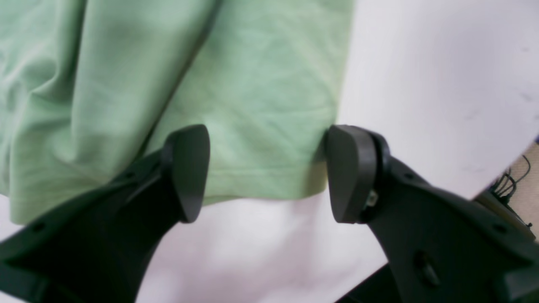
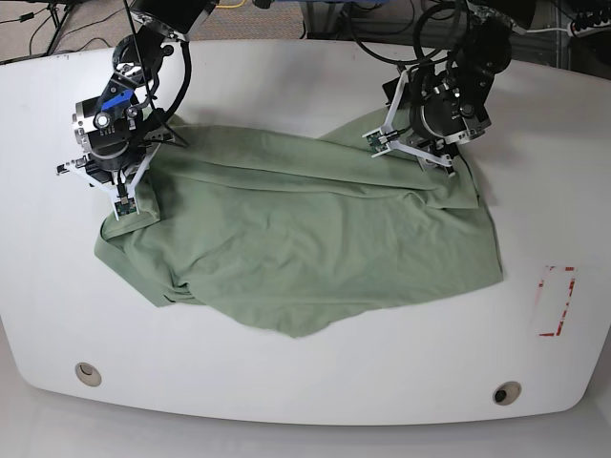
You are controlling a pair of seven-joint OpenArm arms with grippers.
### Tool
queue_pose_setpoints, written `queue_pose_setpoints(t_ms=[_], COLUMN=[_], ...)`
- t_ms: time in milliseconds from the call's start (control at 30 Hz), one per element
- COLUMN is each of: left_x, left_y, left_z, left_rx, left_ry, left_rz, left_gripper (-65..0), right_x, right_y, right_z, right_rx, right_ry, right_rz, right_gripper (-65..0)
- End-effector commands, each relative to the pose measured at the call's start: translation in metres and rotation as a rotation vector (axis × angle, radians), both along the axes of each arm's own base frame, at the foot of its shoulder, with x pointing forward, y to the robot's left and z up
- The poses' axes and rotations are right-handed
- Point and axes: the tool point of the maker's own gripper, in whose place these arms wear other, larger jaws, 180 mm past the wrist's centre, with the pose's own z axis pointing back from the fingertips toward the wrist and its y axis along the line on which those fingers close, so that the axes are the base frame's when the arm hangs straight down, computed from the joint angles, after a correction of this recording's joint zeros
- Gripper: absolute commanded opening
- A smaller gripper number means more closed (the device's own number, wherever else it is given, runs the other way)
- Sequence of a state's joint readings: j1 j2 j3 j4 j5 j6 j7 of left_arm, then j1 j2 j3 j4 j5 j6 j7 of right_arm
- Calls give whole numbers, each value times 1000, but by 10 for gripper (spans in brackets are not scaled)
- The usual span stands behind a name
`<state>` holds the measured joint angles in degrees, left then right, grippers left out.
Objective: Layout the t-shirt on the table in an organized manner, then fold the t-shirt properly
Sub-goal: 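Move the left gripper to the shirt's edge and pinch it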
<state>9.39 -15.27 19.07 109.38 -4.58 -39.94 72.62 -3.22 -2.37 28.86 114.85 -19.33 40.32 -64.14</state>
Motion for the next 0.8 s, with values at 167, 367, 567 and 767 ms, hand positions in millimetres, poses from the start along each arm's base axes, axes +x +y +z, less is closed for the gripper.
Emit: queue_pose_setpoints(t_ms=[167,367,567,767], left_x=[0,-4,-5,-9], left_y=[2,6,11,10], left_z=[-4,-12,-22,-32], left_rx=[3,12,29,44], left_ry=[13,41,75,110], left_rz=[4,12,23,8], left_gripper=[-242,-242,-243,-357], right_x=[8,8,8,8], right_y=[-3,-3,-3,-3], right_z=[12,12,12,12], right_rx=[-15,-15,-15,-16], right_ry=[-45,-45,-45,-46], right_rz=[0,0,0,0], right_gripper=[-496,-496,-496,-496])
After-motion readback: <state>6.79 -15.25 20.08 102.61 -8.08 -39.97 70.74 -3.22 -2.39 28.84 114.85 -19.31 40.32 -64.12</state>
